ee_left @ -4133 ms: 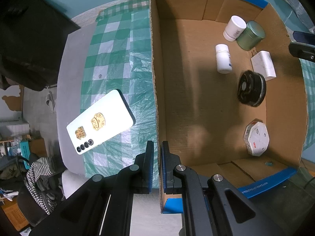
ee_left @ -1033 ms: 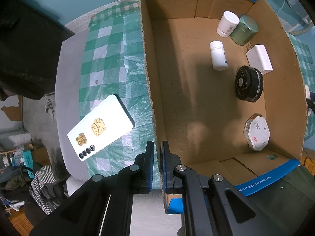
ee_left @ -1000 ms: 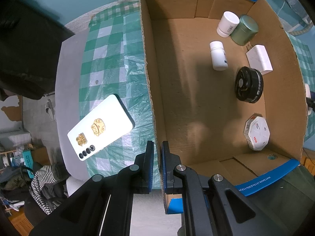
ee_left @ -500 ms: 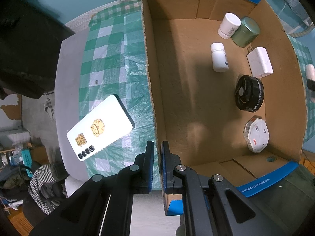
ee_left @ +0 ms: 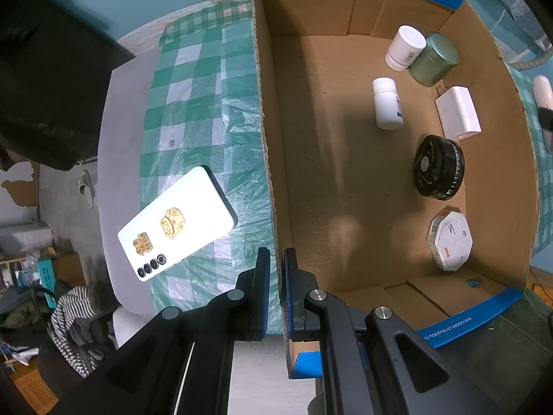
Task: Organize rigid objects
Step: 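Carry the white mouse into the box and open the right gripper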
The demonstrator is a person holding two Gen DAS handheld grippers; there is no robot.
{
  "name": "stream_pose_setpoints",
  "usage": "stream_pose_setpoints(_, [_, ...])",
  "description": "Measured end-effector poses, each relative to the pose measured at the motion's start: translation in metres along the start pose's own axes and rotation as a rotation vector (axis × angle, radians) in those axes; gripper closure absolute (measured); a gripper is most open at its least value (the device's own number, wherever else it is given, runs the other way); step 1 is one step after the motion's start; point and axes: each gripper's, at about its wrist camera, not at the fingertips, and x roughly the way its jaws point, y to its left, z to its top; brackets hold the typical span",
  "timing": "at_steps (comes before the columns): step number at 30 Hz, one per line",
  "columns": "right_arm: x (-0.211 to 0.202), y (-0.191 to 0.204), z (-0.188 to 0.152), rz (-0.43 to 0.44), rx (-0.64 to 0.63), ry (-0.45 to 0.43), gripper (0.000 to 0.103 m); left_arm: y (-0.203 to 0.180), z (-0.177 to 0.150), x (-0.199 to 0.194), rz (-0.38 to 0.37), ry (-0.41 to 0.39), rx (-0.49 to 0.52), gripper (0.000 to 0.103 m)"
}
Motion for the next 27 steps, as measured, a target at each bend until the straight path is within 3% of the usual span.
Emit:
stream_pose_setpoints(11, [0.006, 0.029, 0.027, 0.021, -0.075, -0.016, 0.066, -0.001, -0.003, -0.001, 0.007, -0.005, 0.002, 0.097])
stream_pose_setpoints(27, [0.039, 0.053, 0.042, 0.038, -0.124, 0.048, 0.066, -0.001, -0.003, -0.001, 0.006, -0.005, 0.002, 0.097])
